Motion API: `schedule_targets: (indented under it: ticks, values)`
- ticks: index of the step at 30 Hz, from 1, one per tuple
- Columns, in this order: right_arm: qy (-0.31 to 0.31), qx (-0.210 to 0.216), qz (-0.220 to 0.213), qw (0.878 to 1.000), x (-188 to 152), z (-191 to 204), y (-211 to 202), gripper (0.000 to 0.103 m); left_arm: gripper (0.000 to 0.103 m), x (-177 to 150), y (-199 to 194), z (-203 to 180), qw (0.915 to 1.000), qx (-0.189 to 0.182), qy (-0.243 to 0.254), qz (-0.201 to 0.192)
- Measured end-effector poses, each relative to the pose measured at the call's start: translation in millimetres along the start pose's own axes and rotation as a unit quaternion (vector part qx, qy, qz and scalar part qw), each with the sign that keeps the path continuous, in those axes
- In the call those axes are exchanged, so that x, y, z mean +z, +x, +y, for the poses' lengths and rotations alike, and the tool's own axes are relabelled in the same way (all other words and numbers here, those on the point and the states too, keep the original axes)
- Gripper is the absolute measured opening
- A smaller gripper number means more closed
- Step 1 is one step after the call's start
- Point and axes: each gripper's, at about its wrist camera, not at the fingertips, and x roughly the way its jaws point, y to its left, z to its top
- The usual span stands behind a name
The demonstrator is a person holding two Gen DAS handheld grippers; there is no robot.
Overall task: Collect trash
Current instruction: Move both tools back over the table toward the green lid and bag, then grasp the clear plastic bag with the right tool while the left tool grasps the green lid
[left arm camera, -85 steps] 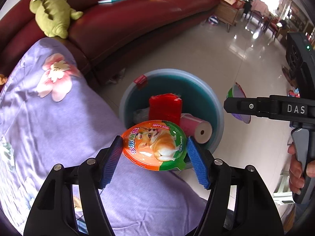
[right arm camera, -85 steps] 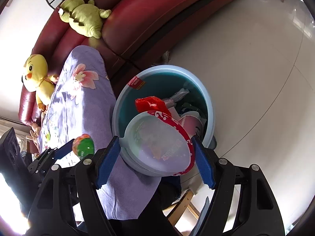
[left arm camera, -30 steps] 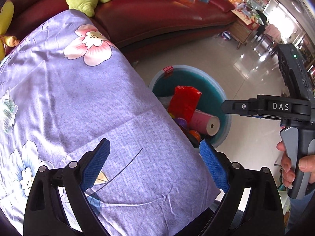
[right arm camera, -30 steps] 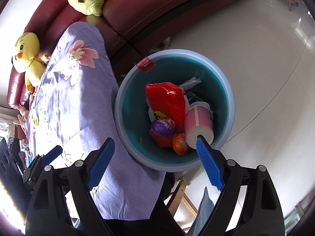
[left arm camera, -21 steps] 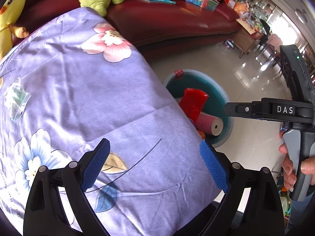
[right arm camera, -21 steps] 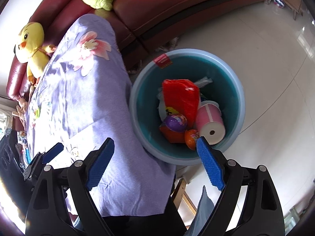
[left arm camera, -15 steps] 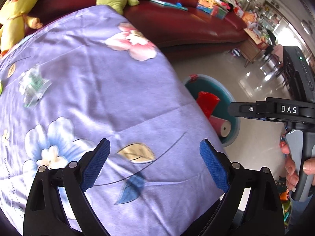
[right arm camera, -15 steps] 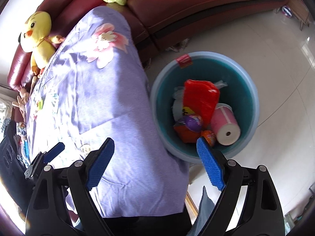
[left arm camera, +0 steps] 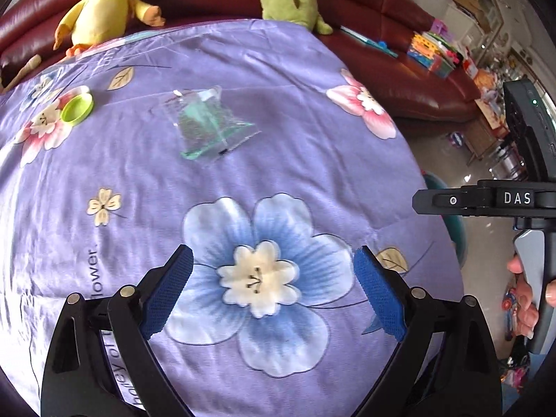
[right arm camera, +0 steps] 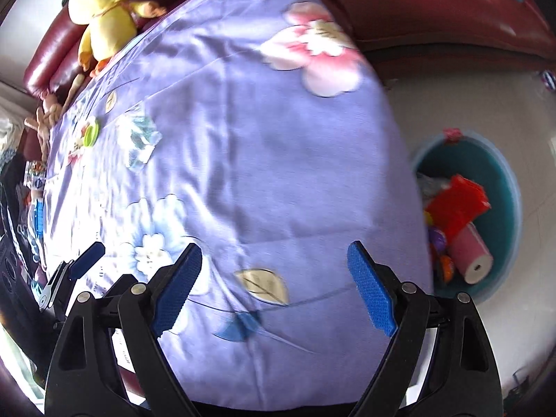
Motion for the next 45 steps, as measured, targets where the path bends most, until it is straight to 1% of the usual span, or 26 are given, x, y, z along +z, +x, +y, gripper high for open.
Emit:
schedule_targets:
  ticks: [6, 11, 16, 19, 23, 27, 30, 32, 36, 37, 38, 39, 42, 45]
  values:
    - [-0.042, -0.004, 0.012, 0.999, 21, 58, 21, 0.082, 0.095, 7, -5, 62, 0.999, 0.017, -0.041, -0.007]
    - [-0.078, -0.004, 0.022, 0.997, 49, 109, 41, 0.082, 0.095, 12, -4, 107, 0.997, 0.039, -0.068, -0.006]
    - [-0.118, 0.003, 0.041, 0.992, 73, 159, 69, 0.082, 0.095, 15, -1, 144, 0.9942, 0.06, -0.089, 0.001]
    - [-0.137, -0.004, 0.043, 0.99, 85, 181, 85, 0.082, 0.095, 19, 2, 164, 0.9924, 0.072, -0.099, 0.005]
    - [-0.152, -0.01, 0.048, 0.987, 94, 200, 102, 0.082, 0.095, 26, 5, 185, 0.9902, 0.079, -0.114, 0.006]
    - [-0.17, -0.031, 0.046, 0.984, 100, 212, 115, 0.082, 0.095, 36, 8, 201, 0.9887, 0.087, -0.123, 0.0]
    - [-0.174, -0.042, 0.035, 0.983, 107, 213, 117, 0.082, 0.095, 43, 12, 211, 0.9879, 0.089, -0.127, -0.001]
    - [-0.173, -0.041, 0.039, 0.983, 112, 212, 119, 0.082, 0.095, 49, 14, 216, 0.9875, 0.091, -0.128, -0.003]
    - [-0.197, -0.051, 0.039, 0.978, 116, 218, 125, 0.082, 0.095, 58, 19, 222, 0.987, 0.097, -0.128, -0.005]
    - [-0.204, -0.052, 0.042, 0.977, 116, 219, 126, 0.08, 0.095, 60, 21, 223, 0.987, 0.098, -0.127, -0.004]
    - [-0.21, -0.051, 0.043, 0.975, 116, 220, 127, 0.066, 0.095, 62, 22, 223, 0.987, 0.1, -0.125, -0.003]
    - [-0.219, -0.051, 0.044, 0.973, 116, 222, 127, 0.046, 0.095, 64, 23, 224, 0.987, 0.102, -0.124, -0.003]
    - [-0.227, -0.054, 0.041, 0.972, 119, 226, 124, 0.042, 0.095, 71, 27, 226, 0.9873, 0.109, -0.116, -0.001]
    - [-0.219, -0.052, 0.03, 0.974, 132, 228, 118, 0.042, 0.095, 84, 34, 228, 0.9869, 0.124, -0.103, 0.0]
